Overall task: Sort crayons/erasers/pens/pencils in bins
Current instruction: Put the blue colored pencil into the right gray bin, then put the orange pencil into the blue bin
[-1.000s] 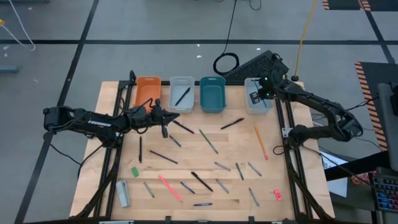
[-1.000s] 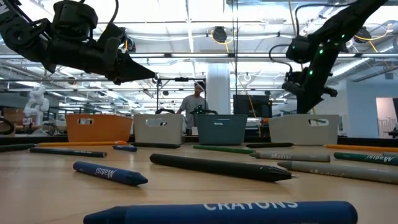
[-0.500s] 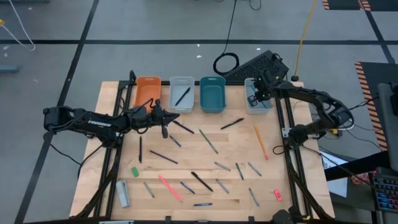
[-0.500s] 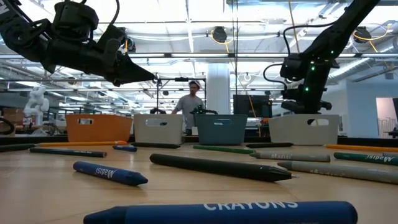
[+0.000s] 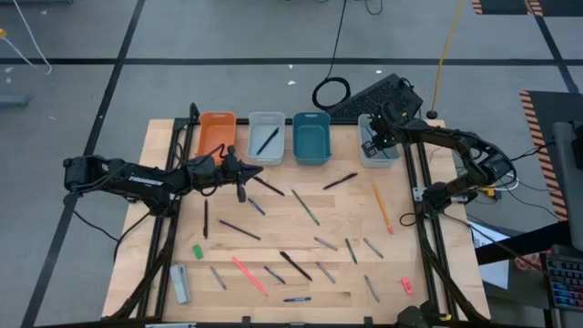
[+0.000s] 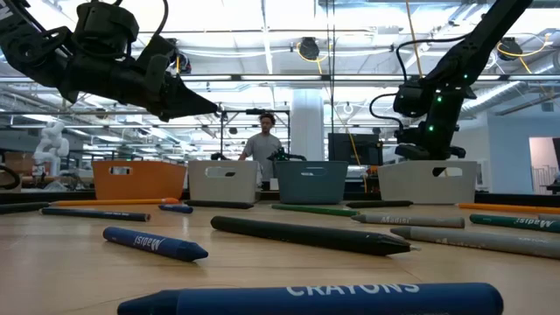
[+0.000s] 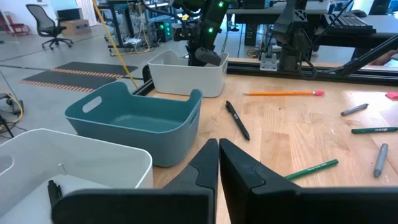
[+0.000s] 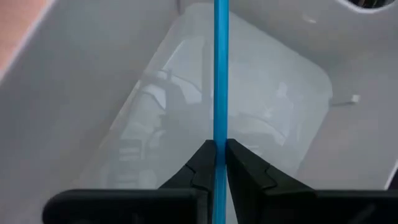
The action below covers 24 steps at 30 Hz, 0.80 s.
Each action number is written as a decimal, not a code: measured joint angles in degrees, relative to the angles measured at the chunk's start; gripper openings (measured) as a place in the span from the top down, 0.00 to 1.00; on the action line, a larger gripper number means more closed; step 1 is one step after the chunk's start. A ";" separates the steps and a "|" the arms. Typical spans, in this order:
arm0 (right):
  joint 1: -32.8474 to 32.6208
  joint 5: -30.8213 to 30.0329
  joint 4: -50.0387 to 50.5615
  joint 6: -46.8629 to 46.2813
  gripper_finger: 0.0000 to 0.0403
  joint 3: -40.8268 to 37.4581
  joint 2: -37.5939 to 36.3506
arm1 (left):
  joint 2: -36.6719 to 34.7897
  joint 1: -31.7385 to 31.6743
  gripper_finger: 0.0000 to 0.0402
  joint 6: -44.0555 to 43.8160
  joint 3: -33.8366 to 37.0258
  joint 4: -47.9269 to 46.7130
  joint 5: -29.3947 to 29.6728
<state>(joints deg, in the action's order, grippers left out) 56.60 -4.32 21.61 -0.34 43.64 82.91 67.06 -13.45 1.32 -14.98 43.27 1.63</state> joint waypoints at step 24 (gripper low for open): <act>-4.55 3.44 0.47 8.33 0.92 0.00 -24.27 | 0.01 0.00 0.99 0.11 0.02 -1.89 -0.02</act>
<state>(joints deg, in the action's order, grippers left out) 52.04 -0.89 22.08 7.99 43.64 58.64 67.07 -13.45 1.43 -14.96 41.39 1.61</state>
